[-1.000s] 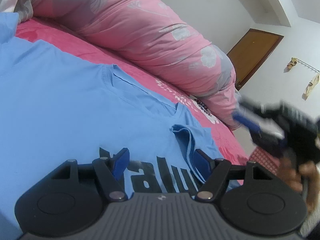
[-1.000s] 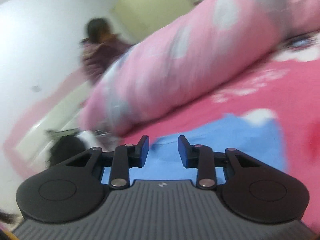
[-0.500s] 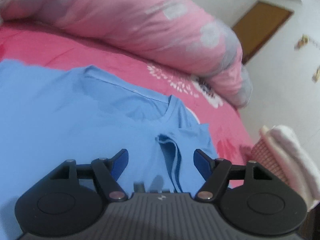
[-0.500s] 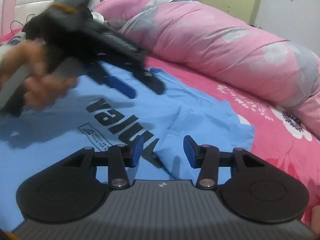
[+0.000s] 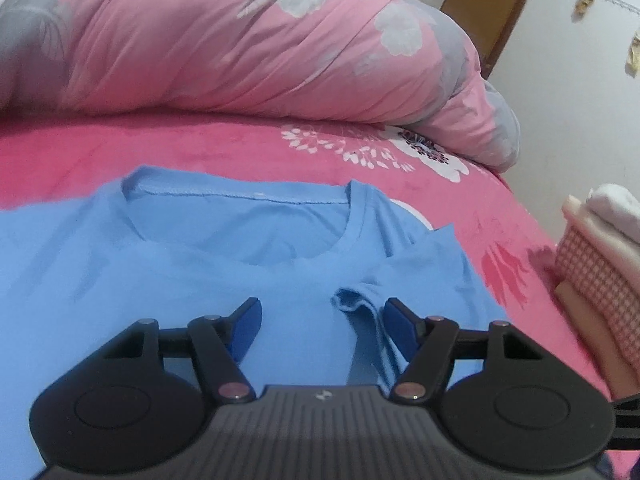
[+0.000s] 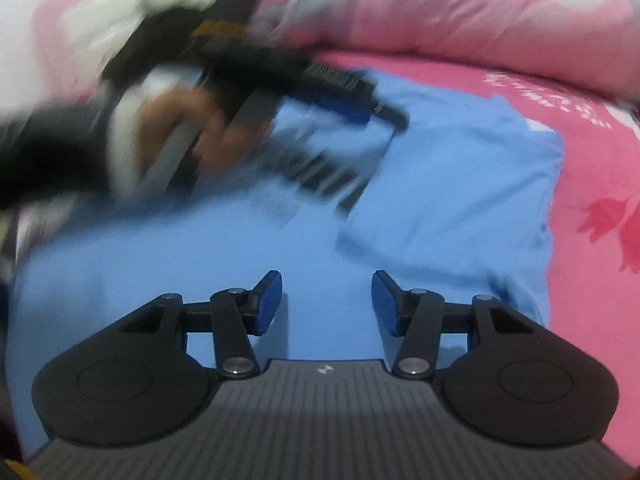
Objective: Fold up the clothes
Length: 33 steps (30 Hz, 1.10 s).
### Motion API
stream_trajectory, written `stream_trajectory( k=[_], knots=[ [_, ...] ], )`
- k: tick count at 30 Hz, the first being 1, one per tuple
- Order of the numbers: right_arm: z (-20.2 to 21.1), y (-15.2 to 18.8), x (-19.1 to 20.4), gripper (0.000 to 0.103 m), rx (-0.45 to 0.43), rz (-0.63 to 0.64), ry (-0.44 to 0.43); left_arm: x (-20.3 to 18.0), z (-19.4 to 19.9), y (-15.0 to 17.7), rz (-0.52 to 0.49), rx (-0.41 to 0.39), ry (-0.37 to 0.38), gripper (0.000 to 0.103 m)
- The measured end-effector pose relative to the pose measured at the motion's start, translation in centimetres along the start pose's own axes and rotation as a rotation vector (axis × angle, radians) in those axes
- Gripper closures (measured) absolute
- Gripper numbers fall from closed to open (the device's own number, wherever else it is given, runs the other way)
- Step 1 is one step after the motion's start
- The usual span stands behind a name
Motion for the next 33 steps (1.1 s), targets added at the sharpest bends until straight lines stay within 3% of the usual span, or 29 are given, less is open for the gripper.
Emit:
stream_trajectory(
  k=[4, 8, 10, 13, 15, 18, 21, 22, 23, 24, 25, 28, 33],
  knots=[
    [1.1, 0.4, -2.2, 0.054, 0.016, -0.061, 0.089, -0.1, 1.6, -0.5, -0.049, -0.051, -0.014, 0.034],
    [0.5, -3.5, -4.9, 0.054, -0.129, -0.174, 0.149, -1.7, 2.3, -0.3, -0.119, -0.080, -0.026, 0.034],
    [-1.1, -5.1, -5.7, 0.056, -0.155, -0.199, 0.182, -3.0, 2.6, 0.1, -0.177, -0.092, -0.034, 0.034],
    [-2.9, -3.8, -5.4, 0.058, -0.058, -0.153, 0.215, -5.6, 3.5, 1.3, -0.291, -0.109, -0.015, 0.034],
    [-0.7, -2.5, -5.1, 0.060, -0.068, -0.141, 0.237, -7.8, 4.3, 2.6, -0.389, -0.131, 0.019, 0.034],
    [3.3, -1.6, -6.3, 0.060, -0.148, -0.146, 0.344, -11.3, 4.5, 5.4, -0.542, -0.129, 0.087, 0.034],
    [2.9, -1.2, -7.8, 0.068, -0.070, -0.033, 0.496, -13.8, 3.9, 8.0, -0.653, -0.099, 0.115, 0.034],
    [2.2, -0.9, -8.0, 0.070, -0.040, -0.011, 0.509, -14.3, 3.6, 8.5, -0.672, -0.085, 0.116, 0.038],
    [1.5, -0.6, -8.2, 0.079, -0.011, 0.008, 0.518, -14.7, 3.2, 9.0, -0.688, -0.067, 0.113, 0.041],
    [0.8, -0.3, -8.4, 0.098, 0.018, 0.027, 0.527, -15.0, 2.8, 9.4, -0.697, -0.044, 0.104, 0.053],
    [1.0, -0.2, -8.7, 0.101, 0.008, 0.011, 0.544, -15.2, 2.4, 9.6, -0.698, -0.021, 0.104, 0.069],
    [2.2, 0.0, -9.5, 0.102, -0.034, -0.046, 0.591, -15.7, 1.8, 9.9, -0.685, 0.021, 0.121, 0.086],
    [2.1, 1.9, -10.0, 0.101, -0.011, -0.068, 0.639, -16.2, 1.4, 10.8, -0.712, 0.038, 0.110, 0.089]
  ],
)
Point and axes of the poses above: each gripper's, at about its wrist camera, not at the fingertips, and z roughly against the way its jaws point, x to its left, y to its underside, the point moved 10 cm from there along -z, roughly the way its jaws point, and after that the axes turned 1 degree about x, right-handed, at the moved point
